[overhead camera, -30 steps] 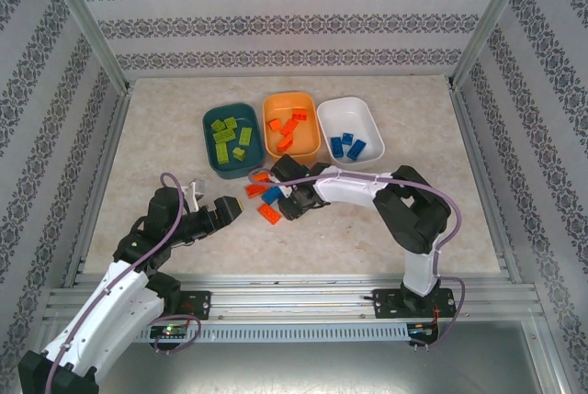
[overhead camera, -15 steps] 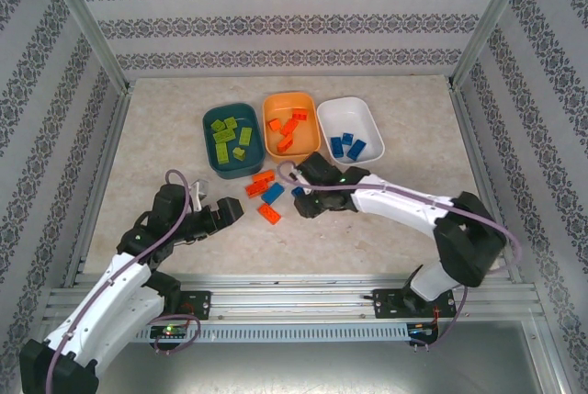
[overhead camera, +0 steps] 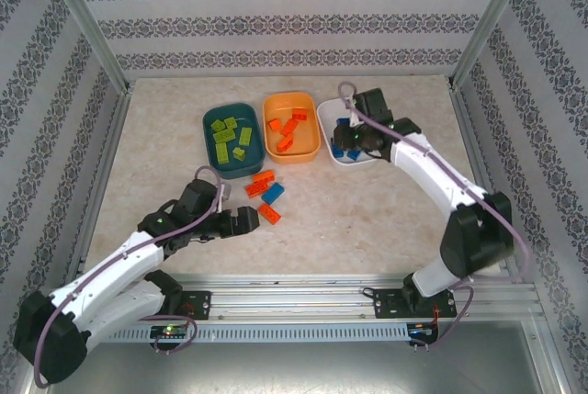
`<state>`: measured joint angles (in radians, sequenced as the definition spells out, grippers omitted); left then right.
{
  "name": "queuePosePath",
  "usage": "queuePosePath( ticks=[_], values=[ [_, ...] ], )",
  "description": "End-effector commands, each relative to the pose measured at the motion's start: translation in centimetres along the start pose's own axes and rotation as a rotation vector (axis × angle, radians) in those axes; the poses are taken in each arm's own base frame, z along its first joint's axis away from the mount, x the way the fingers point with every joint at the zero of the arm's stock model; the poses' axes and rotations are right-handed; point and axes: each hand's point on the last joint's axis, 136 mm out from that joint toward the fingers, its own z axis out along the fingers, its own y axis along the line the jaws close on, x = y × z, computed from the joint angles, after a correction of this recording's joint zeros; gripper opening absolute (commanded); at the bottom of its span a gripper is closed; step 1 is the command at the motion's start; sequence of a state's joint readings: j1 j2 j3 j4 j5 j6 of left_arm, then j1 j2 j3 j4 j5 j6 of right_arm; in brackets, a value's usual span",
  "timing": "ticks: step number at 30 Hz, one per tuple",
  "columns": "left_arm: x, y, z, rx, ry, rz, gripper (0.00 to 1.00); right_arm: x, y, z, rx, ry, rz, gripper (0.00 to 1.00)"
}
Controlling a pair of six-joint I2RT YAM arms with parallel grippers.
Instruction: Sort the legos into containers by color
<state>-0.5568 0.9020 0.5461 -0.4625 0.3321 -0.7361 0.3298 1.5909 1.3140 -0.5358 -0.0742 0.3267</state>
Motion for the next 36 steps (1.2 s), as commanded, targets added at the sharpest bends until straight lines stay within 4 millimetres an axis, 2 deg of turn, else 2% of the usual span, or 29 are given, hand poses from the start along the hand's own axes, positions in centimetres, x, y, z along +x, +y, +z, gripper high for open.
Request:
queuePosePath(
  ticks=[1, 7, 13, 18, 21, 24, 29, 32, 36],
  values=[
    [-0.1, 0.2, 0.4, -0.082, -0.001, 0.084, 1.00, -1.1, -2.1, 3.0, -0.009, 0.057, 0.140, 0.28],
    [0.5, 0.4, 0.9, -0.078, 0.008, 0.078, 1.00, -4.0, -4.1, 8.1, 0.006, 0.087, 0.207, 0.28],
    [0.6, 0.8, 0.0, -0.097, -0.005, 0.082, 1.00, -4.1, -5.1, 12.9, 0.000, 0.131, 0.268, 0.31],
    [0.7, 1.1, -0.5, -0.111, -0.014, 0.088, 1.00, -4.2, -5.1, 14.2, -0.015, 0.146, 0.283, 0.37],
    [0.5, 1.2, -0.7, -0.112, -0.032, 0.086, 1.00, -4.8, -4.8, 13.2, -0.024, 0.127, 0.273, 0.47],
    [0.2, 1.0, -0.7, -0.111, -0.039, 0.089, 1.00, -5.5, -4.4, 11.2, -0.024, 0.099, 0.250, 0.54],
    [-0.2, 0.6, -1.0, -0.106, -0.046, 0.099, 1.00, -6.6, -3.4, 5.5, -0.013, 0.027, 0.199, 0.58],
    [-0.7, 0.5, -1.6, -0.104, -0.071, 0.097, 1.00, -5.5, -1.4, 1.7, -0.017, -0.011, 0.135, 0.59],
    [-1.4, 0.6, -2.6, -0.093, -0.122, 0.083, 1.00, -0.3, 3.3, -0.9, -0.098, 0.039, 0.039, 0.68]
  ],
)
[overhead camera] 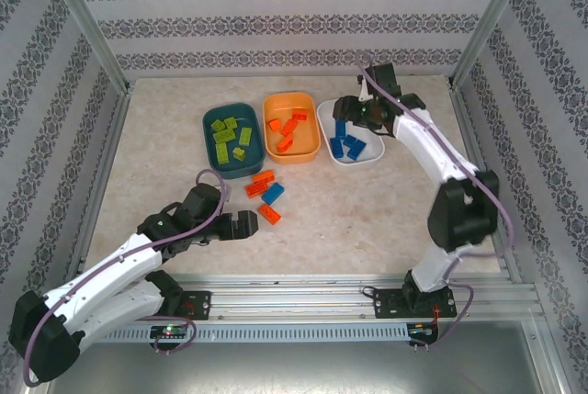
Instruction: Sort the legos into containers by color
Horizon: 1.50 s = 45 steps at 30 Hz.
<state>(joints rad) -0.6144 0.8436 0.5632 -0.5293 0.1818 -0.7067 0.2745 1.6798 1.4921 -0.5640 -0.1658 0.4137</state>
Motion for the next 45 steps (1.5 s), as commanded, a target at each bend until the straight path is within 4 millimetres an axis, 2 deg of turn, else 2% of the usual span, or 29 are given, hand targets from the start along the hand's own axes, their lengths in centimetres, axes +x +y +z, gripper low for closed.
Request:
queuePosePath(
  ticks=[1, 4, 6, 11, 14, 20, 26, 45],
  values=[
    [-1.3, 0.2, -1.6, -0.011, -0.060, 0.001, 1.00, 6.7, 3.1, -0.6, -0.030, 0.108, -0.110, 0.72],
    [-1.6, 0.6, -2.3, -0.017, -0.091, -0.003, 1.00, 12.4, 5.8, -0.3, -0.077, 0.206, -0.188, 0.77],
    [-2.0, 0.6, -3.0, -0.007, -0.128, -0.007, 1.00, 15.4, 7.3, 0.2, -0.107, 0.262, -0.256, 0.78],
    [-2.6, 0.1, -4.2, 0.044, -0.195, -0.014, 1.00, 20.3, 10.2, 2.1, -0.139, 0.380, -0.481, 0.81],
    [-2.3, 0.1, -4.3, 0.049, -0.184, -0.013, 1.00, 22.3, 11.4, 3.6, -0.150, 0.439, -0.588, 0.82],
    [-2.0, 0.8, -5.2, 0.031, -0.206, -0.021, 1.00, 23.8, 12.6, 6.6, -0.151, 0.501, -0.648, 0.84],
    [-1.8, 1.3, -5.4, 0.012, -0.207, -0.015, 1.00, 23.9, 12.9, 8.9, -0.097, 0.518, -0.681, 0.84],
    [-1.5, 1.6, -5.0, -0.002, -0.187, -0.006, 1.00, 24.4, 12.8, 12.8, -0.055, 0.546, -0.691, 0.84]
  ],
)
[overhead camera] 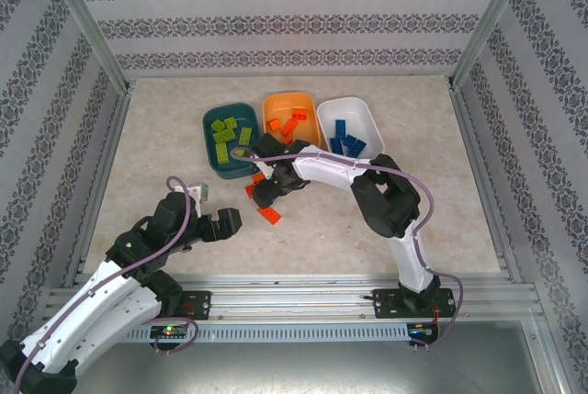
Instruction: Sort the legos into containers by color
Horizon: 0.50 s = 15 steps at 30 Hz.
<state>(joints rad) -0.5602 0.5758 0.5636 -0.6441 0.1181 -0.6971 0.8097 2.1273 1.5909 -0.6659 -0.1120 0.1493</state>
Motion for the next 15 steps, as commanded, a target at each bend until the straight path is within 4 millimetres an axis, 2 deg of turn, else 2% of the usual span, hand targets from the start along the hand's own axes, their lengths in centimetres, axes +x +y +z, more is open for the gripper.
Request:
queuePosePath(
  ticks=[1, 9, 15],
  values=[
    [0.0, 0.6, -0.3, -0.025, -0.001, 0.016, 1.00, -0.4, 0.3, 0.7, 0.019, 0.008, -0.020, 0.84],
    [0.0, 0.7, -0.3, -0.024, -0.005, 0.012, 1.00, -0.4, -0.8, 1.5, 0.025, 0.018, 0.039, 0.75],
    [0.1, 0.7, -0.2, -0.024, 0.000, 0.012, 1.00, 0.3, -2.2, 1.3, 0.034, 0.019, 0.099, 0.65]
  ],
)
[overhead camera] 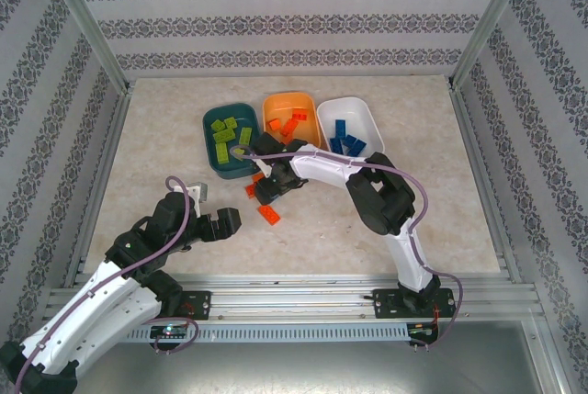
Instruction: Sort the legos into containers by color
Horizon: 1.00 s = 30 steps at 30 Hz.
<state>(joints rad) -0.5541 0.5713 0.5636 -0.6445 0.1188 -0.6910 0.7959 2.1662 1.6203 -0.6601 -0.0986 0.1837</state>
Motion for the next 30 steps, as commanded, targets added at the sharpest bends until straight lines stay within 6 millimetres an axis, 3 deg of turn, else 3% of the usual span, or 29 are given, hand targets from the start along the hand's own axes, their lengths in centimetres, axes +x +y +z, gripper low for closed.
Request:
queuePosePath(
  ticks=[1, 6, 11, 16, 19, 24, 27, 30],
  values=[
    [0.2, 0.7, 0.0, -0.025, 0.008, 0.010, 1.00, 1.0, -1.7, 0.3, 0.018, 0.015, 0.065, 0.64],
    [0.2, 0.6, 0.0, -0.021, 0.010, 0.008, 1.00, 2.4, -3.4, -1.0, 0.021, -0.007, 0.145, 0.61],
    [0.2, 0.4, 0.1, -0.016, 0.013, 0.003, 1.00, 4.7, -5.5, -3.9, 0.029, -0.052, 0.231, 0.61],
    [0.3, 0.1, 0.4, -0.001, 0.027, 0.000, 1.00, 6.5, -7.5, -8.7, 0.044, -0.129, 0.299, 0.60],
    [0.4, -0.1, 1.0, 0.006, 0.046, -0.010, 1.00, 6.5, -9.2, -12.6, 0.067, -0.208, 0.328, 0.61],
    [1.1, -0.6, 2.3, 0.027, 0.095, -0.021, 1.00, 5.6, -14.7, -18.4, 0.122, -0.362, 0.454, 0.61],
    [1.4, -0.6, 2.9, 0.037, 0.107, -0.032, 1.00, 4.4, -18.7, -20.1, 0.151, -0.435, 0.559, 0.61],
    [1.7, -0.6, 3.2, 0.038, 0.123, -0.033, 1.00, 2.8, -22.6, -20.4, 0.136, -0.489, 0.680, 0.61]
  ],
)
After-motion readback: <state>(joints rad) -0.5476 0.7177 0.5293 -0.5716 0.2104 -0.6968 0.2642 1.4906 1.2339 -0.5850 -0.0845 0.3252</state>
